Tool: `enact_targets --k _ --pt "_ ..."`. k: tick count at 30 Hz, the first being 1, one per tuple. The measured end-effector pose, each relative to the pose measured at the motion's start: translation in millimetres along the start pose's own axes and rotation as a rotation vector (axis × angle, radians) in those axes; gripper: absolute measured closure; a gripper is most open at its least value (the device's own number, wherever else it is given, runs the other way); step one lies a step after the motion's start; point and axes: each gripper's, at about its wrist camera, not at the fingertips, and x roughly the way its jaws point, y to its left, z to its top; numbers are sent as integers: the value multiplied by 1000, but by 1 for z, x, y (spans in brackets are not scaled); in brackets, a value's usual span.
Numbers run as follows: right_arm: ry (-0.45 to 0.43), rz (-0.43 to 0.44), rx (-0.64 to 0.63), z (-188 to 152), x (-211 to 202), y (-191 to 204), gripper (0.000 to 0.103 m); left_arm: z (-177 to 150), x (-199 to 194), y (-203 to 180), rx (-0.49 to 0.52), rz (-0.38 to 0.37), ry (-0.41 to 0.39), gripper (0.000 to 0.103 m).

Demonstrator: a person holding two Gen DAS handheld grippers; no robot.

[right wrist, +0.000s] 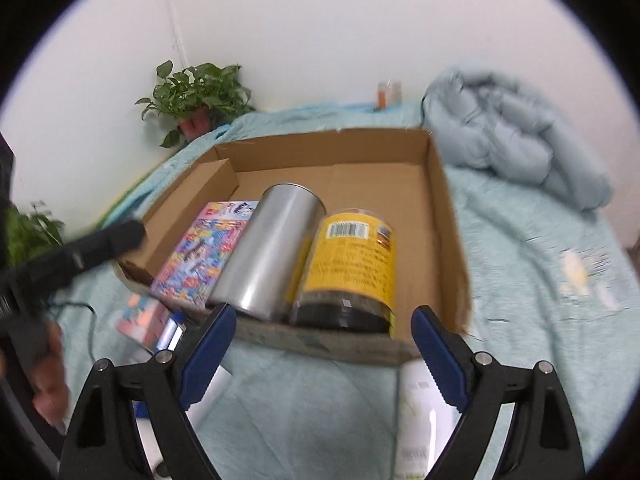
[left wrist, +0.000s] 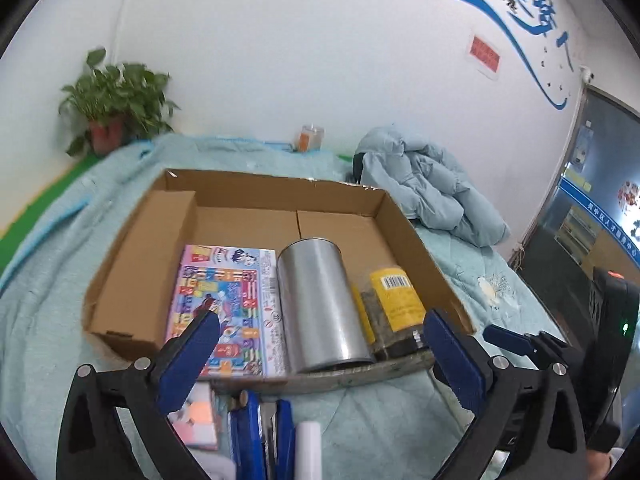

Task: Organize rigid objects
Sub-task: 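Move the left tool to the white spray bottle lying on the quilt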

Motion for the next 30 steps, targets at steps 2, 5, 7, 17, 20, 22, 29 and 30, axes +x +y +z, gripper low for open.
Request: enact_targets --k 2,5,7,17,20,22,29,30 --pt "-10 -22 -8 -18 -7 7 17 -12 -4 2 4 29 5 6" --pt "-17 -45 -6 -32 -12 12 76 -34 -5 1 68 73 85 99" --pt "-31 -47 10 -39 -18 14 71 -51 -7 5 54 87 149 101" --pt "-58 24 -94 -60 -29 42 1 -93 -25 4 52 260 115 2" --pt "-30 16 -70 -67 -27 41 1 -103 -28 -5 83 299 108 2" --pt "-25 -1 -51 -71 -29 40 1 -104 -30 -10 70 304 111 2" --pt "-29 -44 -39 -82 -34 38 1 -99 -34 -14 70 330 106 2" --pt "-22 -43 -31 -83 -34 36 1 -97 -33 -12 71 322 108 2"
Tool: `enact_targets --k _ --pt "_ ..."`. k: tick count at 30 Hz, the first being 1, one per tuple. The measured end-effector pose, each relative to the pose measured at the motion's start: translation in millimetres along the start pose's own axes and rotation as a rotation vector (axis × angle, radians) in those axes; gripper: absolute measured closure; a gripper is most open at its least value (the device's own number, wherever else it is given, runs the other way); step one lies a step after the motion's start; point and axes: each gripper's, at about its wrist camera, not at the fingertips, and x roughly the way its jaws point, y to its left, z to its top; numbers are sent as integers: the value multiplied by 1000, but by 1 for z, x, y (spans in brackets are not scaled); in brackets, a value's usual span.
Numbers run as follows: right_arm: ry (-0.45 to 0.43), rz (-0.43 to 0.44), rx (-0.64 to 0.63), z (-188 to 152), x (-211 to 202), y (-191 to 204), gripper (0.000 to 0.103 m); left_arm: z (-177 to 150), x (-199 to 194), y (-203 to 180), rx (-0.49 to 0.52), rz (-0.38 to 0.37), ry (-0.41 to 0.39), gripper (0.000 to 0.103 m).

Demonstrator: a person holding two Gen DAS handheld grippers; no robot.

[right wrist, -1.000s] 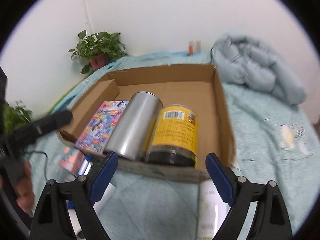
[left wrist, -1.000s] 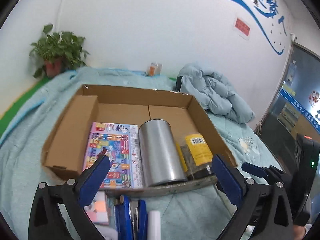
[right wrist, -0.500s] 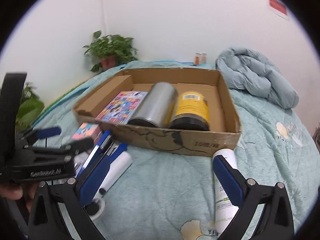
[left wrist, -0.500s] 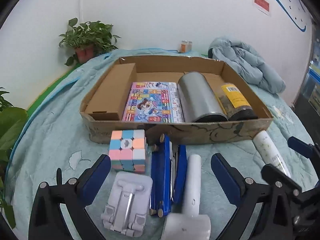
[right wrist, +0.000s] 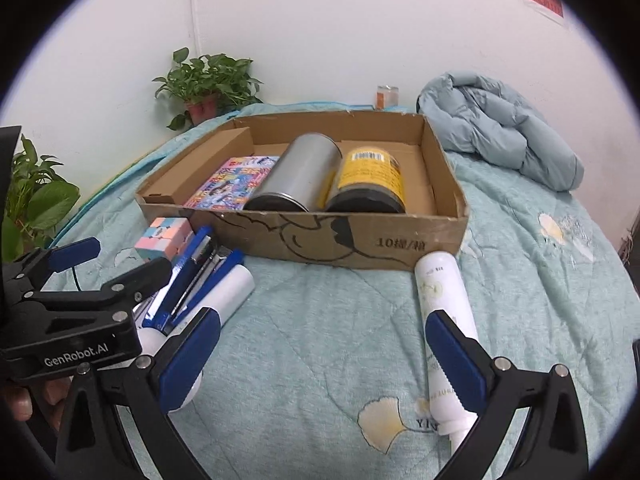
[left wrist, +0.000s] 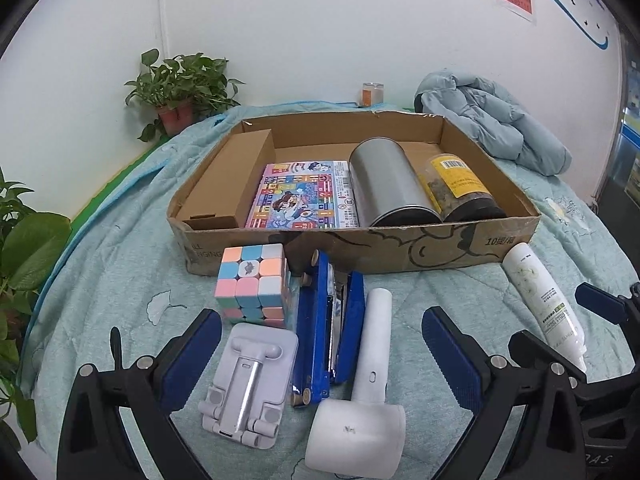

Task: Organize rigid objects
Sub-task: 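Move the left tool to the white spray bottle lying on the quilt, then grasp the white spray bottle around its middle with the left tool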

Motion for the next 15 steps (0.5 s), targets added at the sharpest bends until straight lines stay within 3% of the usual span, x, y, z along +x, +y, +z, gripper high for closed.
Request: enact_targets --k 8,11,15 --pt "15 -24 33 -3 -1 -29 1 5 7 -6 -13 -79 39 2" --pt "20 -50 48 -7 3 -58 1 8 16 -17 -35 -195 87 2" --pt "88 -104 113 -15 12 -106 2 10 29 -39 -30 -358 160 2"
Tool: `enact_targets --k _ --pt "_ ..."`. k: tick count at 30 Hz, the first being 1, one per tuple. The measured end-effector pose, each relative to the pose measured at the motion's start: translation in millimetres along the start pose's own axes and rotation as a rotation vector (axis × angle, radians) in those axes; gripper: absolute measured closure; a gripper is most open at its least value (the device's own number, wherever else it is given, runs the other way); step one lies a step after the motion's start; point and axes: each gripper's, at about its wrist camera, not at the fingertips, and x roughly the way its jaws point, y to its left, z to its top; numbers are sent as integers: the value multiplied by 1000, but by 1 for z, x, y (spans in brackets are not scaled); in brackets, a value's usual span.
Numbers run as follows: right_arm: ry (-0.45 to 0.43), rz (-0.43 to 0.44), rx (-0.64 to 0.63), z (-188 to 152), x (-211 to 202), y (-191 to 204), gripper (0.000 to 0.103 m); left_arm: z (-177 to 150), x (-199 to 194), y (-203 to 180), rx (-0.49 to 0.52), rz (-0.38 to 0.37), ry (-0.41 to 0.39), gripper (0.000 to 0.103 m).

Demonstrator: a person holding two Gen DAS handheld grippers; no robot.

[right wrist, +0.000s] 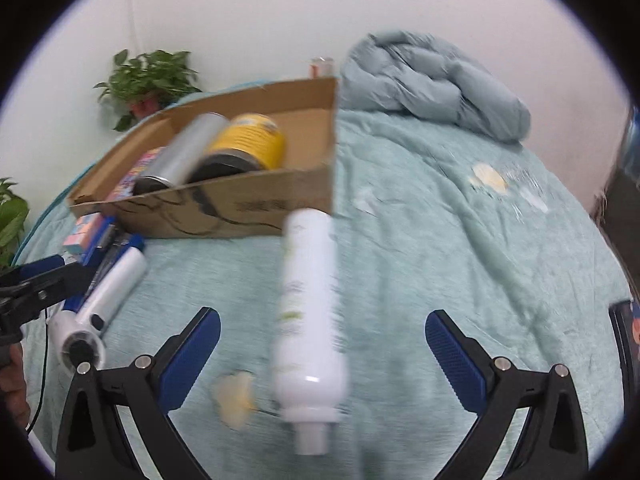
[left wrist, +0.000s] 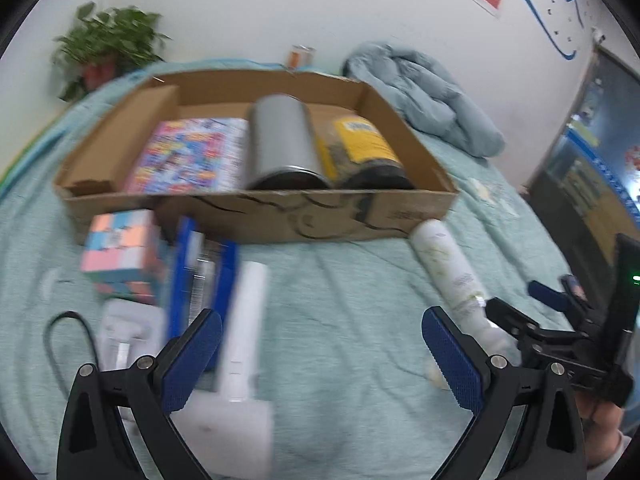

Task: Organize rigid objects
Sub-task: 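Grasp the white spray bottle around its middle with the left tool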

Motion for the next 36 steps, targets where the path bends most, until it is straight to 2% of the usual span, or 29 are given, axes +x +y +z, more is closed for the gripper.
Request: enact_targets --k 2,3,4,5,9,15,18,19,21,22,24,26,28,30,34,36 --pt "19 13 19 -1 2 -11 9 2 9 -8 -1 -67 31 2" --pt "32 31 25 -2 3 -13 20 4 15 -12 -5 -98 53 2" --pt "52 62 28 -3 5 -13 37 4 20 -15 -11 -117 72 2" --pt "72 80 26 -3 8 -12 45 3 24 -17 -14 -128 85 2" --pt "133 164 51 -7 21 -3 62 7 37 -25 -14 -191 142 2" --pt "130 44 -87 -12 14 31 62 24 57 -37 6 -266 203 4" --pt "138 102 -145 -14 7 44 62 33 72 -41 -17 -307 239 8" --pt "149 154 -163 -15 4 48 64 35 79 -43 -26 -319 258 9" --pt "182 279 -175 -19 0 53 65 38 92 -46 -28 -331 289 20" --pt "194 339 -170 -21 -1 55 65 39 98 -49 -25 -335 308 23" --pt "193 326 -138 -22 0 52 64 41 109 -55 -16 -338 333 32" --pt "198 310 -32 -18 7 35 64 43 120 -61 -4 -310 345 32" --pt "210 329 97 -12 14 16 64 44 129 -63 8 -291 364 39" --pt "224 347 128 -7 20 12 64 42 135 -63 13 -285 385 49" --pt "264 434 143 -1 29 23 64 45 144 -62 36 -256 410 58" --pt "269 428 140 1 35 30 56 47 145 -59 41 -254 425 61"
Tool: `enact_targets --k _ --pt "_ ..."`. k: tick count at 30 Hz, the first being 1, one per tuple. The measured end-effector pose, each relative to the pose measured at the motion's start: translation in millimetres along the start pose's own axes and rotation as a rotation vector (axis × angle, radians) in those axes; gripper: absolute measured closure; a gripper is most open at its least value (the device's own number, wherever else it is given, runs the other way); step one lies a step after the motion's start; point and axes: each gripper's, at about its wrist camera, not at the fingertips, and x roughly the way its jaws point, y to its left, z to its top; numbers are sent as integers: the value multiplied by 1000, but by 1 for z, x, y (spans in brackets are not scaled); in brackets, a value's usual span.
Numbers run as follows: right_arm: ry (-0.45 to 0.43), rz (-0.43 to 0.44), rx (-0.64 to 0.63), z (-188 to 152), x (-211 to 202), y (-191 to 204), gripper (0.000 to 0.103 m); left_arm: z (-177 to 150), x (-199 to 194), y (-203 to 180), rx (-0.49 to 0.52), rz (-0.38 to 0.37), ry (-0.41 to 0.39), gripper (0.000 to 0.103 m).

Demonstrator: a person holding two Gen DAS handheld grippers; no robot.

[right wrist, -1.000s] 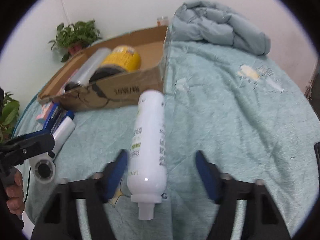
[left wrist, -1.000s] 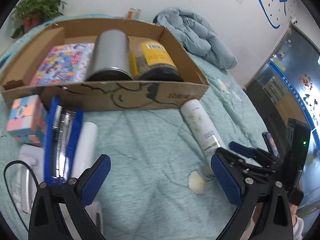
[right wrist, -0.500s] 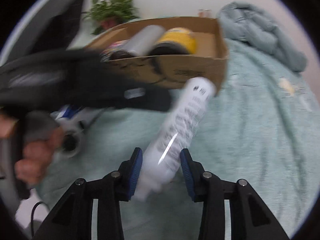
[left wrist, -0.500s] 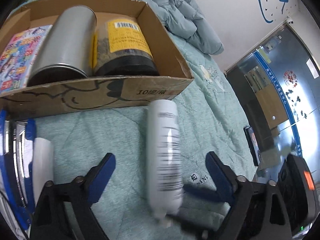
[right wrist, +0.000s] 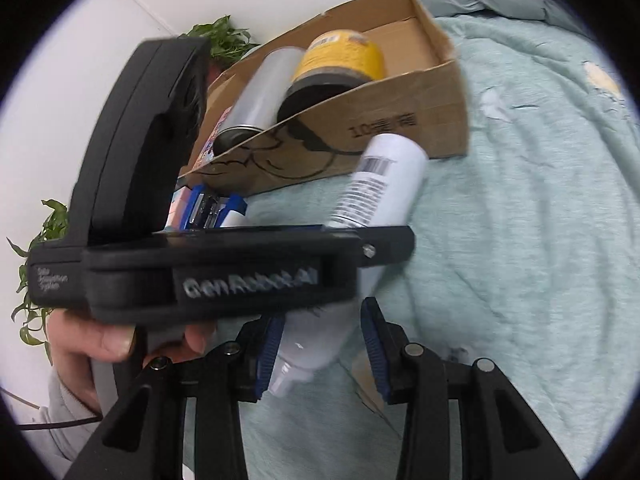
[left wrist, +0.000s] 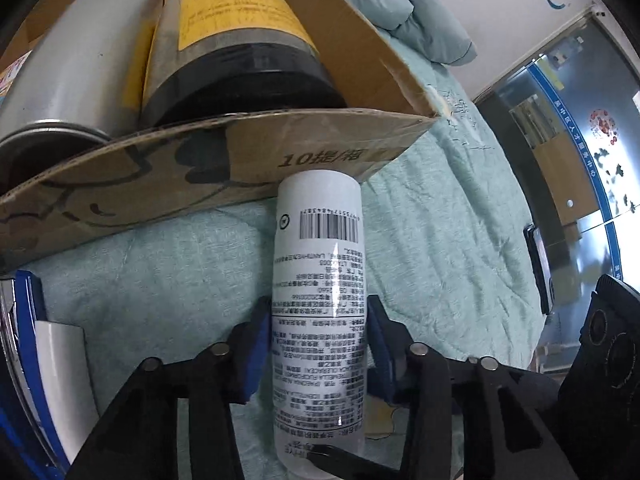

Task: Organize rigid objects
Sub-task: 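Grasp the white spray bottle around its middle with the left tool, then lift the white spray bottle upright and carry it over the box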

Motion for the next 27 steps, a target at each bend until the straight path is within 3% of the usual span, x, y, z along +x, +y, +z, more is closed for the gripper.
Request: enact_targets --k 5,11,19,23,27 --pt "12 -20 7 6 17 -1 48 -2 -4 11 -14 -43 18 61" --pt "36 -20 -41 0 17 9 50 -16 -13 10 -63 -75 20 61" --pt "160 -50 -118 -29 -3 17 55 -55 -18 5 -177 -161 17 61" --pt "149 -70 -97 -28 -1 14 55 -55 -13 8 -197 -168 23 61" --pt "104 -161 -138 -30 8 28 55 -58 -21 14 -176 -160 12 60"
